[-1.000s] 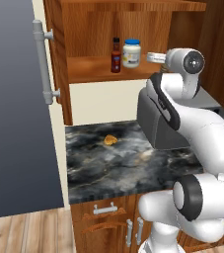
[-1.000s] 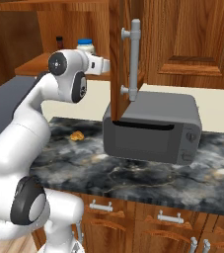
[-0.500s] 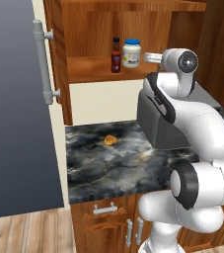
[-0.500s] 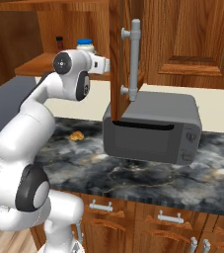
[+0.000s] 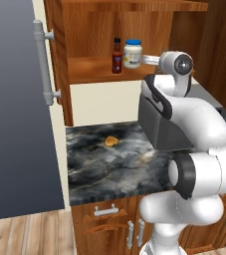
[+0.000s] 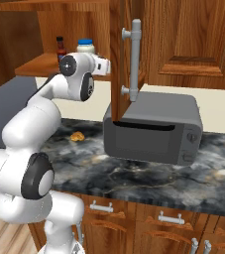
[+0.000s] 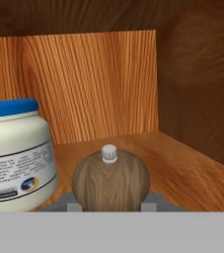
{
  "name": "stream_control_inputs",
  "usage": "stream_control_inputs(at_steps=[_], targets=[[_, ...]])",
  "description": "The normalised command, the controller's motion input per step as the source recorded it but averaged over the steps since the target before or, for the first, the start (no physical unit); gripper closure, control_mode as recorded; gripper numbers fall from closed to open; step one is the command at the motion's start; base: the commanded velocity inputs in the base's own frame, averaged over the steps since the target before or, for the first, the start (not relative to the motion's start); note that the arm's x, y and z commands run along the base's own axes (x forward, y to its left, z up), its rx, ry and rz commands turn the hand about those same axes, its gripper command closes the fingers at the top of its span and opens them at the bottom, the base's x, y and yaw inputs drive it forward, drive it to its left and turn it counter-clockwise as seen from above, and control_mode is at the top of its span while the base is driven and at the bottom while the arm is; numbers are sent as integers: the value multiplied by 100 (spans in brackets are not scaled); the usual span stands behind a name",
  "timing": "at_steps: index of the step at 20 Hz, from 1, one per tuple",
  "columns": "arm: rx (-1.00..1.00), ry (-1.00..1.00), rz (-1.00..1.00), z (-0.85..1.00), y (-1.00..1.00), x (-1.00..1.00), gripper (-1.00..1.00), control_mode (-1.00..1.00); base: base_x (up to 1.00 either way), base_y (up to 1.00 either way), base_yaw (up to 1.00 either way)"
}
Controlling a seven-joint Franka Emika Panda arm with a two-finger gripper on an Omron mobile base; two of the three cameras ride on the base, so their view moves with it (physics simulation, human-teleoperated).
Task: There are various items on the counter. Only move the condiments/shakers into the cabinet.
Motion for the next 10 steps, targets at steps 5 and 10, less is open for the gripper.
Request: stream_control_inputs(at_steps=[5,10], targets=[[0,0,0,0,0,21,100,-100,0,0,0],[0,0,0,0,0,28,100,-100,0,0,0]])
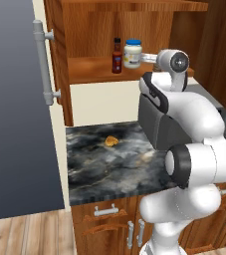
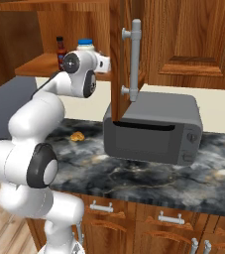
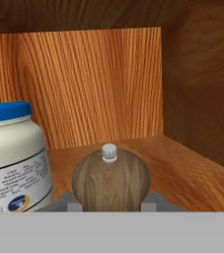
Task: There are various items on the counter. Only move the condiments/shakers into the cabinet.
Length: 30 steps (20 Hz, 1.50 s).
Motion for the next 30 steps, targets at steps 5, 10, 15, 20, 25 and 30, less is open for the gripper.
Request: stream_control_inputs(at_steps=[5,10,15,20,25,30], targets=[[0,0,0,-1,0,33,100,-100,0,0,0],[0,0,0,-3,0,22,100,-100,0,0,0],[0,0,0,0,0,16,100,-100,0,0,0],[0,0,0,-4,0,10,-100,-100,0,0,0],[0,0,0,0,0,0,-100,-100,0,0,0],[0,0,0,0,0,0,-100,-100,0,0,0]])
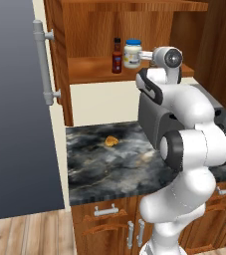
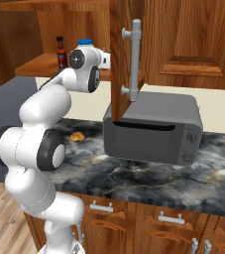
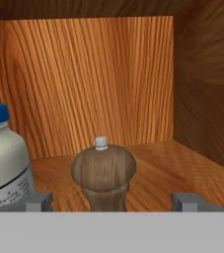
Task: There are various items on the counter. Only move the condiments/shakers into the cabinet.
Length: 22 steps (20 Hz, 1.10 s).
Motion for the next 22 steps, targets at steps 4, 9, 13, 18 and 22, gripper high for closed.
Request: stream_control_inputs(at_steps=[4,9,13,18,22], targets=[[0,0,0,0,1,-31,-100,-100,0,0,0],[-2,-12,0,-13,19,-100,-100,-100,0,0,0],[-6,-23,0,-34,35,-100,-100,-100,0,0,0],[-6,-21,0,-42,43,-100,-100,-100,0,0,0],[0,-27,0,-35,22,-100,-100,-100,0,0,0]])
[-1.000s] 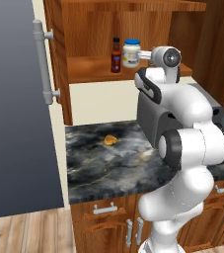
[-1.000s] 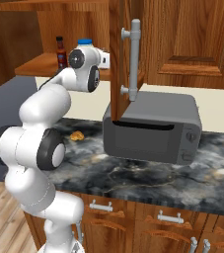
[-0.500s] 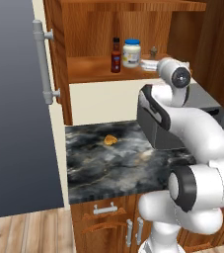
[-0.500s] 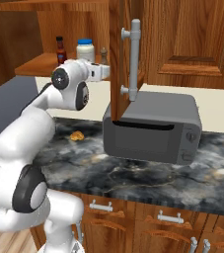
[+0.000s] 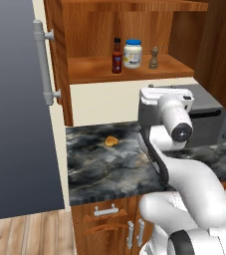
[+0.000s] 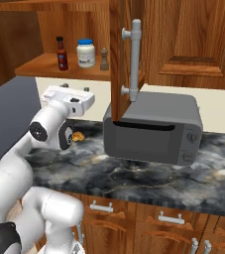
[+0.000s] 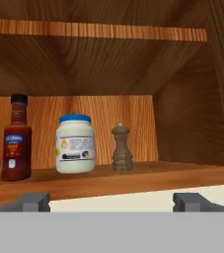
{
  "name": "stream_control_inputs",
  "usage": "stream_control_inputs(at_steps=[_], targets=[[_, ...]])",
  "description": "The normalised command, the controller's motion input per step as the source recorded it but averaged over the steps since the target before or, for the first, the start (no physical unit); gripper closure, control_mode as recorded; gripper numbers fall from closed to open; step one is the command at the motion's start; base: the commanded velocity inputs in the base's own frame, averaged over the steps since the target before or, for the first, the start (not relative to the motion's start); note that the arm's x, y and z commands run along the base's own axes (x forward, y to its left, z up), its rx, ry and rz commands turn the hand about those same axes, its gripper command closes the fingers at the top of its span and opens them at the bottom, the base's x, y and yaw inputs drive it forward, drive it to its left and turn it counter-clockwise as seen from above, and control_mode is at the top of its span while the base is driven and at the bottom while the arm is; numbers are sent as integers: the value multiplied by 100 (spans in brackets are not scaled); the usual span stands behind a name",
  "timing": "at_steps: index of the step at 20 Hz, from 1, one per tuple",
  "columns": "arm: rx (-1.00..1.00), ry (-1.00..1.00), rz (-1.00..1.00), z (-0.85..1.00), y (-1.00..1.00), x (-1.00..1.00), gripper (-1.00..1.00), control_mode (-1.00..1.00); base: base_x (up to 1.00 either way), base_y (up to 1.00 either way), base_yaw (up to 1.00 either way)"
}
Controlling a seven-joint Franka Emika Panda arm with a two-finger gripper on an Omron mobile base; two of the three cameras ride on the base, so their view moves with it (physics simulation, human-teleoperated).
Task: There are various items on the counter. Only move the condiments/shakers into the cabinet.
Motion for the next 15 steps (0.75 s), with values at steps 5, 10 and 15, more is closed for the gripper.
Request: stream_control_inputs(at_steps=[5,10,15], targets=[[0,-46,-1,-6,0,-100,-100,-100,0,0,0],[0,-46,0,0,0,-100,-100,-100,0,0,0],[0,-39,-1,0,0,-100,-100,-100,0,0,0]])
